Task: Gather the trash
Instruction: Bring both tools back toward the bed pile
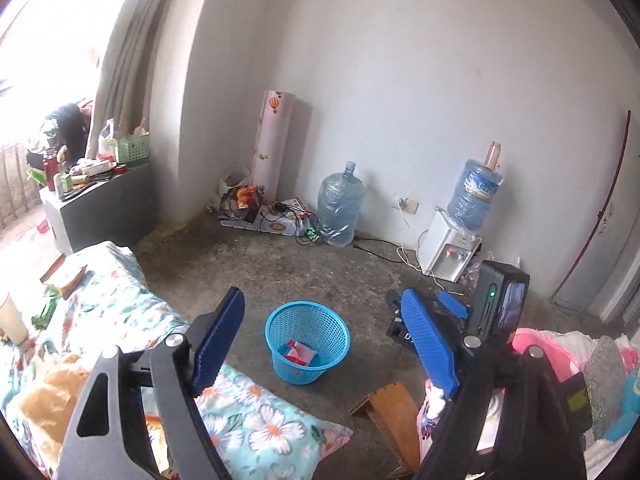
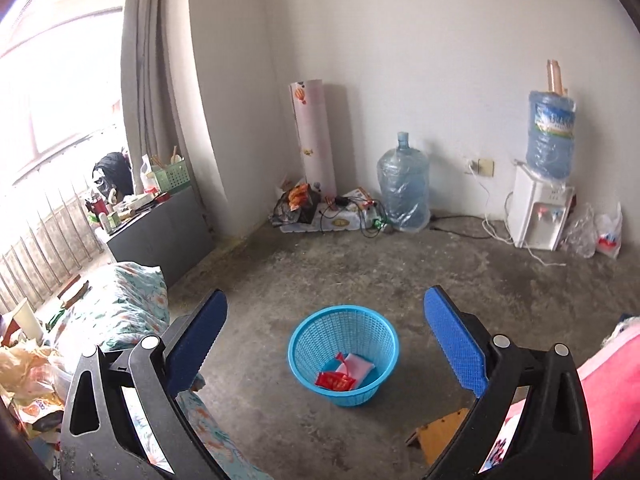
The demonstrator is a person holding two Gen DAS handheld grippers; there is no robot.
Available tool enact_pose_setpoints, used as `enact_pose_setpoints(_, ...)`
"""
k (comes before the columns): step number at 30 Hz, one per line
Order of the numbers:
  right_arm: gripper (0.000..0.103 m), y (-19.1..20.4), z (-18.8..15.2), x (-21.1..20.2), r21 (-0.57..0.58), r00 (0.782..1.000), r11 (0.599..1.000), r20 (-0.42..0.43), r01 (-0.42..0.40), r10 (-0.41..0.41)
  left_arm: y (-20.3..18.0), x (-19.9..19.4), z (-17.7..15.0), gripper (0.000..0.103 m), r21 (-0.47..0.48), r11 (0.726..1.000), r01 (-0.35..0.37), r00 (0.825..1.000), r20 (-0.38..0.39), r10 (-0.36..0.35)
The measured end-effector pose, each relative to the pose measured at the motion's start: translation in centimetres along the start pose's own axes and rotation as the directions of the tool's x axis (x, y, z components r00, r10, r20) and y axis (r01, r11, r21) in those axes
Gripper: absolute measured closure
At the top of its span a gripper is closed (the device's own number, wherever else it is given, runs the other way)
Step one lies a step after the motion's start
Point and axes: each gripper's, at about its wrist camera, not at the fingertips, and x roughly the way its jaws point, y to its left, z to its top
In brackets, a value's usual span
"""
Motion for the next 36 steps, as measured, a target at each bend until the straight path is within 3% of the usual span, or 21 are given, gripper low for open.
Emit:
enact_pose_setpoints(5, 0.008, 3.0, -0.6, -2.2, -0.135, 0.994, 0.986, 0.031, -0.100, 0.105, 3.5, -5.1, -3.5, 0.024, -0.100, 0.993, -0.065, 0.996, 0.051, 0.070)
enact_pose_setpoints(11, 0.008, 6.0, -1.0, -4.7, -0.204, 0.972, 0.957, 0.075, -0.205, 0.224, 6.7, -9.7, -7.0, 0.024, -0.208, 0.972, -0.110, 0.987, 0.089, 0.131)
enact_pose_setpoints(16, 0.008, 7.7, -0.7, -5.9, -0.163, 0.932, 0.924, 0.056, -0.345, 0.358, 7.3, -12.0, -8.4, 0.023, -0.203, 0.969, -0.140, 0.978, 0.123, 0.167)
enact_pose_setpoints(21, 0.008, 10.0, -1.0, -5.6, -0.117, 0.904, 0.896, -0.051, -0.429, 0.426, 8.6, -13.9, -9.4, 0.023, -0.213, 0.969, -0.124, 0.978, 0.138, 0.156)
enact_pose_setpoints(27, 0.009, 10.5, -2.0, -5.1, -0.008, 0.822, 0.833, -0.164, -0.554, 0.545, 9.9, -15.3, -11.0, 0.023, -0.249, 0.957, -0.152, 0.971, 0.143, 0.192)
enact_pose_setpoints(31, 0.010, 10.9, -3.0, -4.5, 0.054, 0.737, 0.767, -0.238, -0.640, 0.632, 10.7, -16.4, -12.5, 0.023, -0.273, 0.945, -0.181, 0.965, 0.136, 0.224)
enact_pose_setpoints(34, 0.010, 12.0, -3.9, -3.6, 0.093, 0.662, 0.714, -0.308, -0.694, 0.683, 10.9, -16.6, -13.4, 0.023, -0.260, 0.943, -0.208, 0.962, 0.117, 0.245)
enact_pose_setpoints(36, 0.010, 12.8, -4.9, -3.1, 0.098, 0.639, 0.704, -0.345, -0.704, 0.687, 11.0, -16.4, -13.8, 0.023, -0.253, 0.940, -0.230, 0.960, 0.101, 0.262)
